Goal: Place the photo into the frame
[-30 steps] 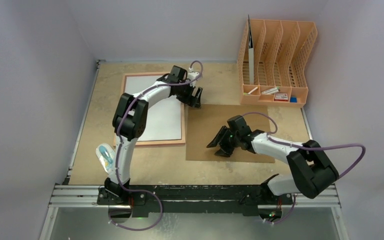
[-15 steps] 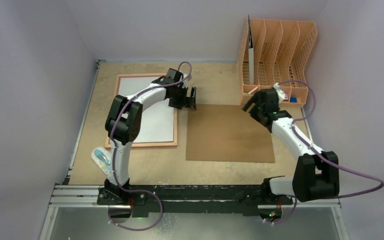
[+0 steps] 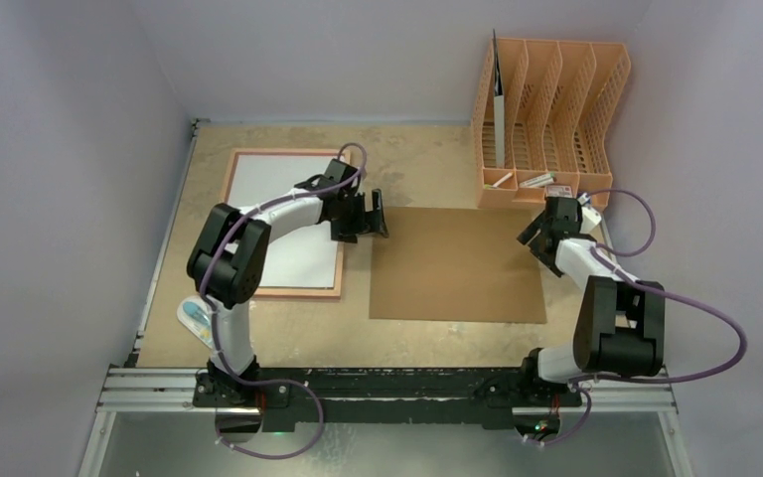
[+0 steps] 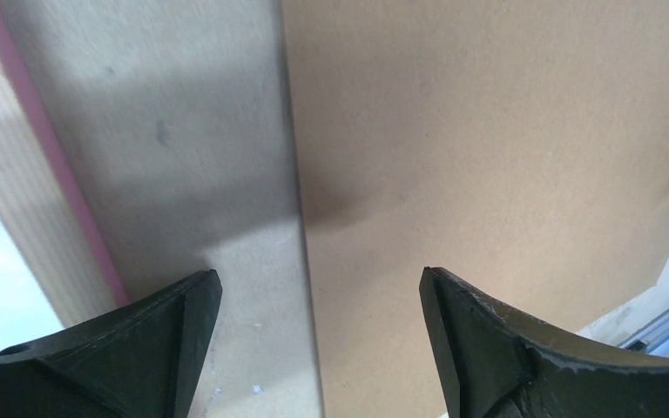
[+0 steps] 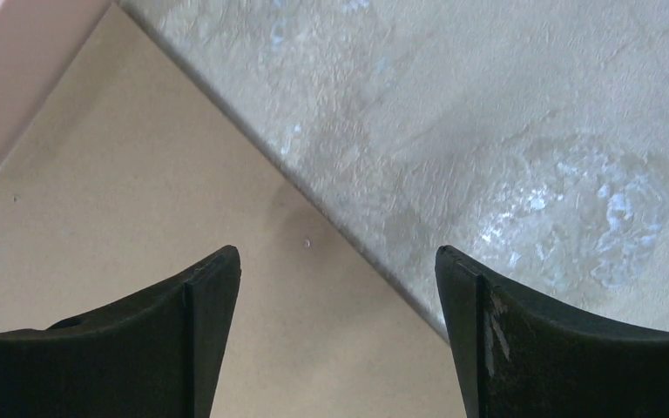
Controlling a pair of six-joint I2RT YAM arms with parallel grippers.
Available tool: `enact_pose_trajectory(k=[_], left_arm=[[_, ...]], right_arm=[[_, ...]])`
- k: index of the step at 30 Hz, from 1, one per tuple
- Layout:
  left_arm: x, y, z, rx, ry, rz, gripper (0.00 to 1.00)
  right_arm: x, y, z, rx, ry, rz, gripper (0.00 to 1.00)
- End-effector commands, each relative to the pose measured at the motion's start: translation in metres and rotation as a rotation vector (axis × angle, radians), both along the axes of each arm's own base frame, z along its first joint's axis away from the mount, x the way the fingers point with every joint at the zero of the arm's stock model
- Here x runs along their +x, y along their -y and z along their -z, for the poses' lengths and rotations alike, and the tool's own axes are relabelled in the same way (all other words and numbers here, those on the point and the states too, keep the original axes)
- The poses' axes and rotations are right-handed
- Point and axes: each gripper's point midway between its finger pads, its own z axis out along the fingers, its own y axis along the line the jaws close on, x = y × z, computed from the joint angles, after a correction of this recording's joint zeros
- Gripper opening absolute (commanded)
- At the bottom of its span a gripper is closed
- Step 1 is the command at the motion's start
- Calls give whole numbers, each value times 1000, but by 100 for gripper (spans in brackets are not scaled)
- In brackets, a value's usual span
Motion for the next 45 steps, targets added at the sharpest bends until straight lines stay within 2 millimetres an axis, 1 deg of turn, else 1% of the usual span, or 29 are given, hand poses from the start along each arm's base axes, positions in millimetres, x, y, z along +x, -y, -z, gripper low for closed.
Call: enact_pose_trajectory(k=[1, 3, 7, 10, 12, 17, 19, 21, 26, 30, 35, 39, 42, 45], left_arm=[[-25, 3, 6, -8, -64, -42, 90], [-32, 4, 8, -21, -78, -53, 89], [-49, 11, 15, -49, -128, -41, 88], [-59, 17, 19, -83, -163, -36, 86], [-61, 25, 17, -120, -164, -21, 82], [-71, 42, 14, -181, -191, 31, 76], [-71, 46, 8, -213, -185, 38, 71], [-69, 50, -4, -244, -161, 51, 67], [-63, 60, -48, -320, -67, 111, 63], [-61, 59, -71, -320, -22, 130, 61], [-60, 57, -89, -324, 17, 135, 60], [-61, 50, -93, -290, 27, 115, 60], [-58, 37, -91, -230, 47, 71, 60], [-59, 25, -89, -171, 65, 42, 60]], right_arm=[[12, 10, 2, -8, 40, -8, 85], [12, 11, 10, 32, 34, -36, 85], [15, 10, 14, 107, 73, -72, 85], [15, -6, 19, 186, 78, -121, 84], [14, -20, 24, 250, 85, -154, 83], [2, -50, 39, 392, 81, -227, 80], [-3, -57, 44, 425, 78, -242, 79], [-7, -64, 47, 462, 80, -255, 78], [-13, -78, 47, 527, 106, -273, 75], [-18, -89, 43, 580, 123, -301, 73], [-27, -99, 38, 611, 126, -330, 72], [-32, -105, 33, 625, 131, -349, 72], [-36, -114, 31, 638, 126, -369, 72], [-42, -127, 31, 661, 118, -390, 72]])
